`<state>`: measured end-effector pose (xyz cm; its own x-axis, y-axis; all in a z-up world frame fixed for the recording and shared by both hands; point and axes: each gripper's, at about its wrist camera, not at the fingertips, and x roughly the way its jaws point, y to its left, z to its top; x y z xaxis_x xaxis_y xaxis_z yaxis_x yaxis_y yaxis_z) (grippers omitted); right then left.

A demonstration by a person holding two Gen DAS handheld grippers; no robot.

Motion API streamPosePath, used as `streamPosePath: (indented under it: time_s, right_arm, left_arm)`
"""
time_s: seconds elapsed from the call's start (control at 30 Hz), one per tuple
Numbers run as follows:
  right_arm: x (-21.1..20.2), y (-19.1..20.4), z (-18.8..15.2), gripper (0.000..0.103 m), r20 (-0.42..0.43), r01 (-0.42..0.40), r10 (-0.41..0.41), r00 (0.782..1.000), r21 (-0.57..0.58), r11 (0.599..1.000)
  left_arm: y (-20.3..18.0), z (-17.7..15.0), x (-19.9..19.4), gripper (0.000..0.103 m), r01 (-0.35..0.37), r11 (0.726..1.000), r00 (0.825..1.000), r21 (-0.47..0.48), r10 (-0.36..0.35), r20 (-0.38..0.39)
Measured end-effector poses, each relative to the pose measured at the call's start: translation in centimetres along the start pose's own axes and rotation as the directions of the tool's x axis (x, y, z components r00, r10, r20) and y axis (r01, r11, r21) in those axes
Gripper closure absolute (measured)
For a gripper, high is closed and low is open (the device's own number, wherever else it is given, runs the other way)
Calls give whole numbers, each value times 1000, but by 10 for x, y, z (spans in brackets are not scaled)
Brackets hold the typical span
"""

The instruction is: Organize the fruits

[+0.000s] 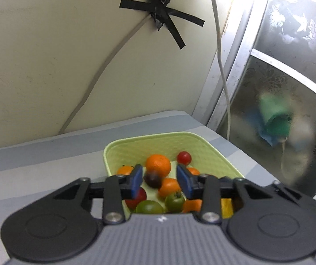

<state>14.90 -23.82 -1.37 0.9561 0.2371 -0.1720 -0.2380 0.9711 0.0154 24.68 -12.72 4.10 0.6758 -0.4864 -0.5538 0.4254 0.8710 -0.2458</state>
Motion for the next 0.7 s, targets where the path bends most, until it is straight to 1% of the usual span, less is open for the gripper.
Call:
streamPosePath:
  time_s: [0.13,0.23,0.37,0.4,0.53,0.63,0.7]
  right_arm:
    - [-14,-3,3,49,54,19,-21,998,33,999]
    - [-25,-12,4,50,92,48,-56,994,86,995]
    - [-39,-23,5,50,122,124,-147,982,176,976]
    - [-42,-25,4,50,125,131,-158,980,197,972]
    - [-57,-25,-3,51,113,108,-140,984,249,962]
    - [-70,-16,-10,51,93,95,-122,988,260,961]
    - [-82,-9,-15,51,89,71,-100,991,279,958]
  left_arm:
    - [-2,-3,-6,62,-7,1000,1000,2,7,11]
    - [0,-9,-28,62,-8,1000,999,-1,8,50]
    - [4,-27,-65,60,-21,1000,995,-21,23,93]
    - [4,-32,-73,59,-30,999,995,-18,32,97]
    - [3,-61,-103,57,-94,995,989,19,92,112]
    - [5,-84,-121,53,-125,992,987,15,123,104]
    - [5,-98,-129,52,-145,989,985,6,144,93]
